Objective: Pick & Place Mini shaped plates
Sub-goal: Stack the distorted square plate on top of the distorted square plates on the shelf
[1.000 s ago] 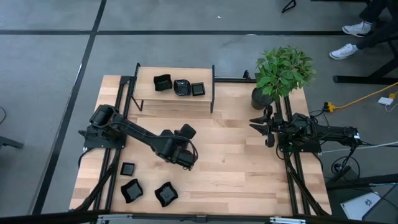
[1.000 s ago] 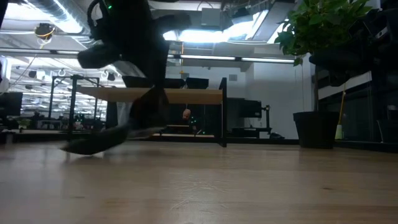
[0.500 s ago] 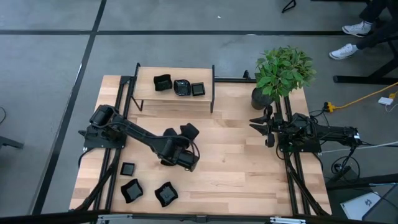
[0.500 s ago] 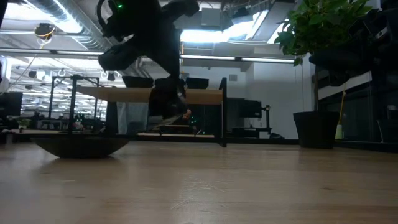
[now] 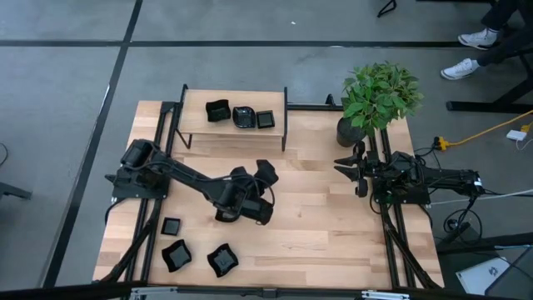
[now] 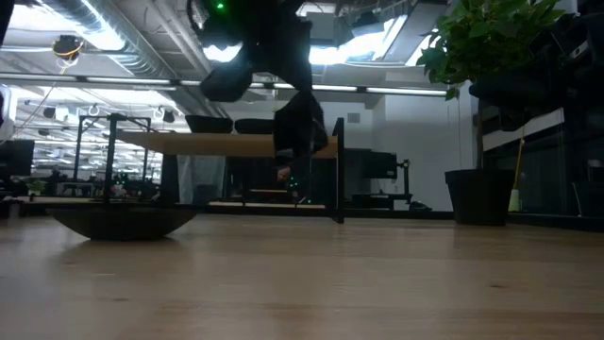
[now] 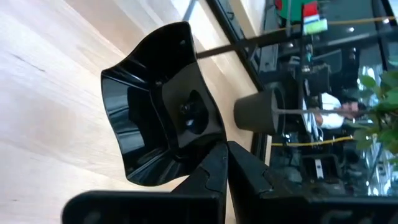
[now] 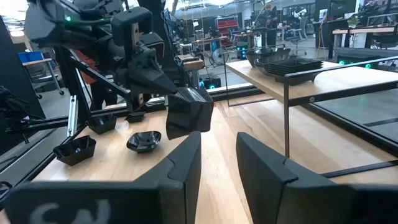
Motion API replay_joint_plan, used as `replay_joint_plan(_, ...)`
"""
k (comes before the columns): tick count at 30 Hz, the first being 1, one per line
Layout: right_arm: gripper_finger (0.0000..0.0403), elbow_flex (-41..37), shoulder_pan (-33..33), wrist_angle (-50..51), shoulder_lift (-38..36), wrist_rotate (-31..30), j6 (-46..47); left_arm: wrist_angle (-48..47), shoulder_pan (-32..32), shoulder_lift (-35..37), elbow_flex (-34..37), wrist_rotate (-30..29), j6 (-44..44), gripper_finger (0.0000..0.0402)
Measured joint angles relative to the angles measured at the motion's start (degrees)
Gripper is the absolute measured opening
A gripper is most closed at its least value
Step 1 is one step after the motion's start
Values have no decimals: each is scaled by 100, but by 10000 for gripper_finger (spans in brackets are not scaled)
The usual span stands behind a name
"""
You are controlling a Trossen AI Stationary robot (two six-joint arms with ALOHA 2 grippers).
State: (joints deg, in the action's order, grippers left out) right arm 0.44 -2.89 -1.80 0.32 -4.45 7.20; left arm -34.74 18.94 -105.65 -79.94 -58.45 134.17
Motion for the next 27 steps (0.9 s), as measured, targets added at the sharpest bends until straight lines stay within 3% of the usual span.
replay_joint_plan(17, 103, 1, 1, 0, 0, 0, 0, 926, -512, 318, 4, 431, -1896, 2)
replay_joint_plan(27, 103, 1, 1, -2, -2, 2, 0, 957, -732, 701, 2, 563, -2768, 2)
